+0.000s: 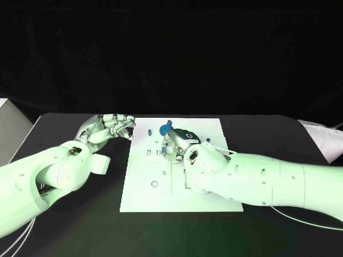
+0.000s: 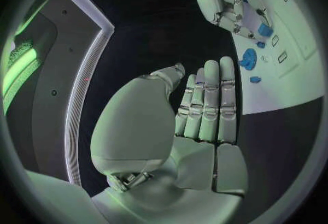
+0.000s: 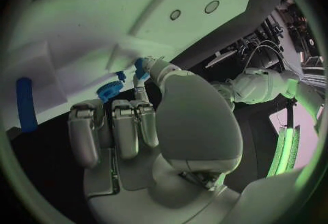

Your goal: Assemble the parts on the task board

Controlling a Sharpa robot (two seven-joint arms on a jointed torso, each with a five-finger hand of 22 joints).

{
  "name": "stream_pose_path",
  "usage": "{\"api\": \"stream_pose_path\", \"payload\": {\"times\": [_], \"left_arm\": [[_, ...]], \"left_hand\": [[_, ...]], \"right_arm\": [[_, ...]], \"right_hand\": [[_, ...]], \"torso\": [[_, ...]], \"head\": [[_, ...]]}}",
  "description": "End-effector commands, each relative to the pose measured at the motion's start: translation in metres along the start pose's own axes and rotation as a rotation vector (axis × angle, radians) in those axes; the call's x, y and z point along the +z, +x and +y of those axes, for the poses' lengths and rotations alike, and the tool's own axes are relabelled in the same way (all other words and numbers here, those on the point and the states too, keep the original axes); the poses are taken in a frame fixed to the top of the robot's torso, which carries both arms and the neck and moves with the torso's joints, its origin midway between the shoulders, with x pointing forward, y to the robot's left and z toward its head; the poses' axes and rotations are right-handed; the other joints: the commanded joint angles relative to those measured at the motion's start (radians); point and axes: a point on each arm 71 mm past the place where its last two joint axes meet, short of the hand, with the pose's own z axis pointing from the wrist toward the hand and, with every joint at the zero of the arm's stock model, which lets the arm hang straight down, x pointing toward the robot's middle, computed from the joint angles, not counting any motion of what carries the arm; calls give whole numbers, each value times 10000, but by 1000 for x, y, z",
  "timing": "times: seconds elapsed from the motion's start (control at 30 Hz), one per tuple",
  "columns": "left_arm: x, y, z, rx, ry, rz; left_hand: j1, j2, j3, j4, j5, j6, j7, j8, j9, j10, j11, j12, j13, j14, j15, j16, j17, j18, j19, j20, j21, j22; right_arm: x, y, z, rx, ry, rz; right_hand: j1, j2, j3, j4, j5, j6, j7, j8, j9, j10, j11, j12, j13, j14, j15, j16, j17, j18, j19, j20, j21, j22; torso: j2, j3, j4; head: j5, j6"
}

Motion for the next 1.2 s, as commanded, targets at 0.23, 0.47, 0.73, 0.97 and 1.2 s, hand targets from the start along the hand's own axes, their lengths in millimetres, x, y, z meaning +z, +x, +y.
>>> {"api": "stream_pose_path", "payload": {"times": [0.23,0.47,0.73,0.97,1.2], "left_arm": [[0,3,-1,-62,33,230],[0,3,0,-63,22,237],[0,3,0,-64,18,241],[0,3,0,-62,14,237],[0,2,0,-57,6,226]], "left_hand": [[-72,-12,37,-13,-40,-78,2,-58,8,-86,-5,-30,15,-60,-17,35,17,118,-85,-3,62,8],[-72,-12,37,-13,-40,-78,2,-58,8,-86,-5,-30,15,-60,-17,35,17,118,-85,-3,62,8],[-72,-12,37,-13,-40,-78,2,-58,8,-86,-5,-30,15,-60,-17,35,17,118,-85,-3,62,8],[-72,-12,37,-13,-40,-78,2,-58,8,-86,-5,-30,15,-60,-17,35,17,118,-85,-3,62,8],[-88,-13,44,-15,-39,-88,3,-61,19,-97,-4,-32,16,-69,-16,41,17,119,-106,0,84,22]], "right_arm": [[0,1,3,-268,-180,-149],[1,3,3,-290,-181,-89],[1,5,4,-342,-189,17],[1,6,4,-364,-195,82],[1,5,3,-352,-258,67]], "right_hand": [[-132,-38,19,17,-2,-44,50,32,2,1063,-23,60,2631,1041,-5,43,2634,-144,1048,-55,61,2632],[-198,-89,0,30,-37,-79,59,34,1,1063,-13,60,2631,1041,3,43,2634,-144,1048,-48,61,2632],[-265,-147,-25,47,-63,-115,70,36,-1,1063,-4,60,2631,1041,12,43,2634,-144,1048,-40,61,2632],[-404,-317,-105,81,-111,-310,128,-18,-37,1023,43,19,2594,1041,51,43,2634,-144,1048,-10,61,2632],[-496,-487,-234,129,-159,-735,283,-206,-147,848,181,-153,2437,1041,166,43,2634,-144,1048,83,61,2632]], "torso": [[-2,8,-5],[-3,12,-7],[-5,14,-16],[-2,13,-15],[1,20,-17]], "head": [[9,-24],[24,-41],[29,-53],[26,-50],[30,-40]]}}
